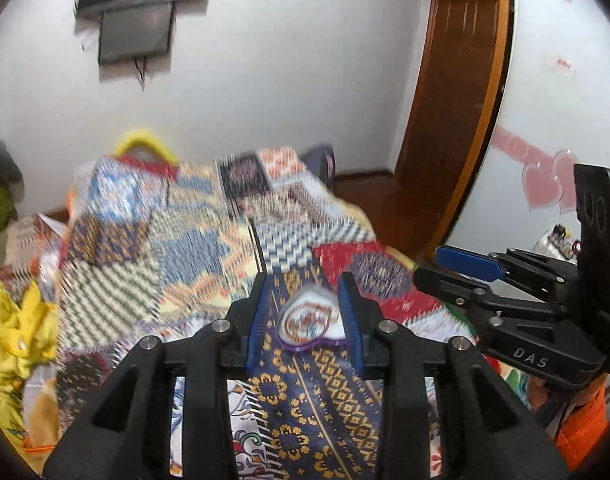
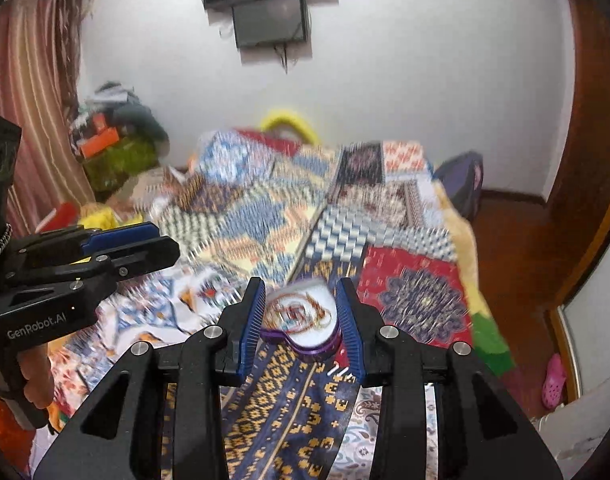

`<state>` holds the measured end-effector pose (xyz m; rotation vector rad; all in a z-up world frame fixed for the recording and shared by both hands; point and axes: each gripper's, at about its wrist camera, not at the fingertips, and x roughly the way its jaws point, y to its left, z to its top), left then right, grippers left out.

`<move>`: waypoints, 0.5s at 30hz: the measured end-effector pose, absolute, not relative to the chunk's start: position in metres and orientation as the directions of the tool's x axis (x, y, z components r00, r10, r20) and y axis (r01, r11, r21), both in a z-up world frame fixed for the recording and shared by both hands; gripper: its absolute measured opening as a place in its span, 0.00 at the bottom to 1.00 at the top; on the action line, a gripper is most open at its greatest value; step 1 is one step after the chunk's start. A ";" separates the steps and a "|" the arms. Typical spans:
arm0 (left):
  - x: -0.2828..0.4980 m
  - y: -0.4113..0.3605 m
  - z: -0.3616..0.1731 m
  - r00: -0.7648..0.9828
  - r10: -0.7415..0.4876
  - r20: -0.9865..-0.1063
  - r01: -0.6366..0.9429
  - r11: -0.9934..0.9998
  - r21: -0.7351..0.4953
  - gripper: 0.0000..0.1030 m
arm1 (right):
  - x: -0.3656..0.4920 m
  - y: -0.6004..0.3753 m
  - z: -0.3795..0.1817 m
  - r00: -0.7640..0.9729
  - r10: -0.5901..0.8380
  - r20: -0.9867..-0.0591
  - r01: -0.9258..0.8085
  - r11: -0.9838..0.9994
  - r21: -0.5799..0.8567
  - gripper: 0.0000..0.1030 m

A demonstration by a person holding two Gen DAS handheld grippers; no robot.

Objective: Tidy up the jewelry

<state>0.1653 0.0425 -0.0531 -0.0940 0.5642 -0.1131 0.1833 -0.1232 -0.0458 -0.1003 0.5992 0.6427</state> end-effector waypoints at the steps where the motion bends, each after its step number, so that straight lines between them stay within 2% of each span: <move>1: 0.155 0.041 -0.042 0.858 -0.125 -0.499 0.079 0.991 -0.112 0.38 | 0.172 -0.128 -0.031 0.665 0.540 -0.516 -0.587 0.805 0.086 0.32; 4: 0.124 0.035 -0.013 0.906 -0.095 -0.413 0.067 0.994 -0.083 0.42 | 0.146 -0.141 -0.001 0.716 0.553 -0.426 -0.580 0.811 0.077 0.32; 8: 0.073 0.023 0.021 0.961 -0.069 -0.268 0.055 0.997 -0.056 0.54 | 0.098 -0.161 0.041 0.786 0.562 -0.258 -0.568 0.821 0.057 0.32; 12: 0.039 0.013 0.037 0.983 -0.037 -0.179 0.034 0.999 -0.022 0.65 | 0.058 -0.173 0.061 0.830 0.541 -0.136 -0.543 0.839 0.030 0.36; 13: 0.032 0.011 0.040 0.987 -0.022 -0.161 0.020 1.000 -0.012 0.72 | 0.049 -0.175 0.064 0.838 0.534 -0.113 -0.535 0.845 0.025 0.41; 14: 0.024 0.008 0.041 0.990 -0.004 -0.142 0.004 1.000 -0.003 0.83 | 0.042 -0.175 0.064 0.846 0.525 -0.095 -0.526 0.851 0.021 0.48; 15: 0.018 0.007 0.042 0.992 0.005 -0.127 -0.005 1.000 -0.002 0.89 | 0.033 -0.176 0.065 0.855 0.513 -0.074 -0.513 0.858 0.017 0.52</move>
